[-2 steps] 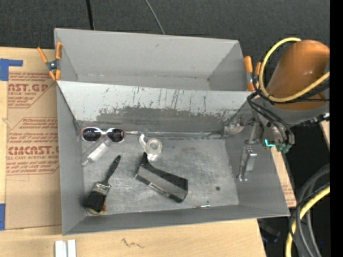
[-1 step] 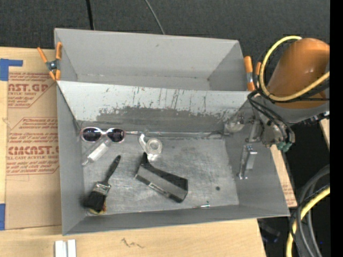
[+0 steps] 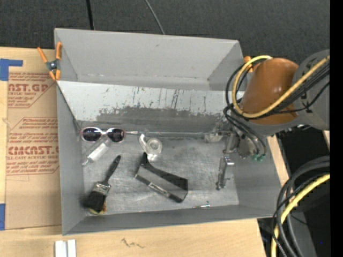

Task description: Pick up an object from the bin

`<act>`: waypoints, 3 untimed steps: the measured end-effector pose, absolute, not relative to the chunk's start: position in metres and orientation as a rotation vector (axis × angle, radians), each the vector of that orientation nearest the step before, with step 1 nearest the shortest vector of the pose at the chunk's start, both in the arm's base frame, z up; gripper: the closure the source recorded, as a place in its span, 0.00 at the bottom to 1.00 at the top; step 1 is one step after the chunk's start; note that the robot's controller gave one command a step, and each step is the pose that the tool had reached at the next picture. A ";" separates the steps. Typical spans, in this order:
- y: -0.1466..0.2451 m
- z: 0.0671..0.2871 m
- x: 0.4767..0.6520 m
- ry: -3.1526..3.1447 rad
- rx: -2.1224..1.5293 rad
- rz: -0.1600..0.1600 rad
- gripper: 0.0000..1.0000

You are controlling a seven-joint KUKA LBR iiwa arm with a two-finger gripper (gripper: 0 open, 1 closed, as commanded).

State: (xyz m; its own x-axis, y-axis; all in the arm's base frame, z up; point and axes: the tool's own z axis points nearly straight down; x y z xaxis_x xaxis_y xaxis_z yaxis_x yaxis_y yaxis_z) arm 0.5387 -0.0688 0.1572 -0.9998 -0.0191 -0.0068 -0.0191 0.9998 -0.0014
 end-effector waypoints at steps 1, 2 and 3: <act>-0.004 0.159 0.545 3.144 0.013 0.002 0.00; 0.024 0.136 0.533 3.139 -0.078 0.000 0.00; 0.047 0.080 0.518 3.136 0.129 0.002 0.00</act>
Offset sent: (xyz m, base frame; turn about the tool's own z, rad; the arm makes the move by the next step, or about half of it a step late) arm -0.0080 0.0967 -0.0239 -0.0358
